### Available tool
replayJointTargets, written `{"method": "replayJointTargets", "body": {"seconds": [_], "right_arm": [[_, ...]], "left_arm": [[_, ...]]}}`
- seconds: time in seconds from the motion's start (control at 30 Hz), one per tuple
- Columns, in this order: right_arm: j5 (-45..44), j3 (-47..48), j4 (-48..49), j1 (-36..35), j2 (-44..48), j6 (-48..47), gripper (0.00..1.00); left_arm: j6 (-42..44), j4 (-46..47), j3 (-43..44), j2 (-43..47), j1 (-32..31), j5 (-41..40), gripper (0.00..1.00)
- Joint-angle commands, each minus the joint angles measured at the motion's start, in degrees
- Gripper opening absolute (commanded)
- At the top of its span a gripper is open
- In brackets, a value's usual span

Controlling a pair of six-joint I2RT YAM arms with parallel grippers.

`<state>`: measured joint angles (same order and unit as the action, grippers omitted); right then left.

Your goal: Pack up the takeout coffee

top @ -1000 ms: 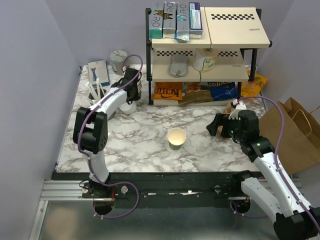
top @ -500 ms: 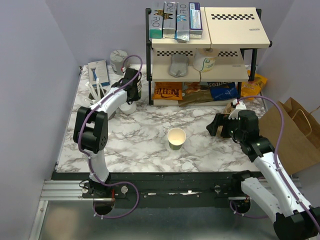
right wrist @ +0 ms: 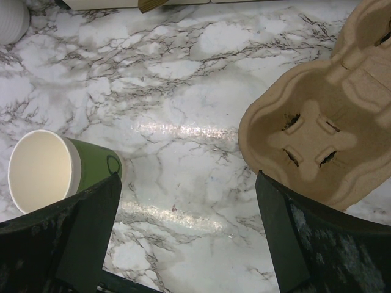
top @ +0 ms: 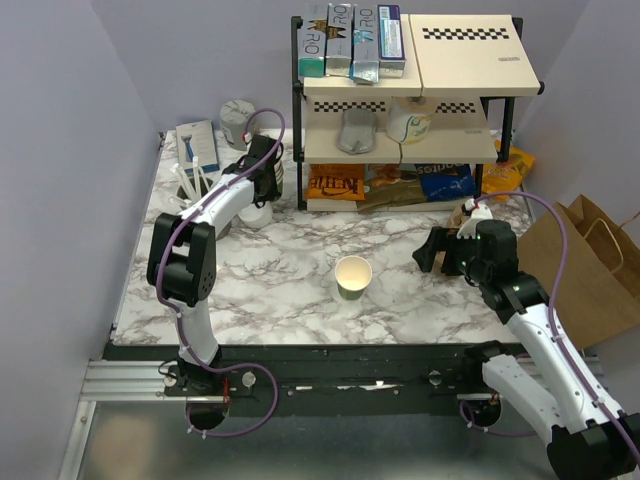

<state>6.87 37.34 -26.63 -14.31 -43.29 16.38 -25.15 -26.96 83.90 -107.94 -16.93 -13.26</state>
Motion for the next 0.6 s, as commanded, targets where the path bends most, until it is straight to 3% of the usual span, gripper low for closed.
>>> {"method": "replayJointTargets", "body": {"seconds": [0.0,0.57], "right_arm": [[-0.6,1.2,-0.6,-0.3,-0.2,-0.9,1.0],[0.2,1.2,-0.4,-0.3,0.3,-1.3,1.0]], "left_arm": [[-0.3,0.2,1.7,-0.5,0.5,0.1,0.0],[-1.1,7.7,-8.0,10.3,0.4,-2.6,0.0]]}}
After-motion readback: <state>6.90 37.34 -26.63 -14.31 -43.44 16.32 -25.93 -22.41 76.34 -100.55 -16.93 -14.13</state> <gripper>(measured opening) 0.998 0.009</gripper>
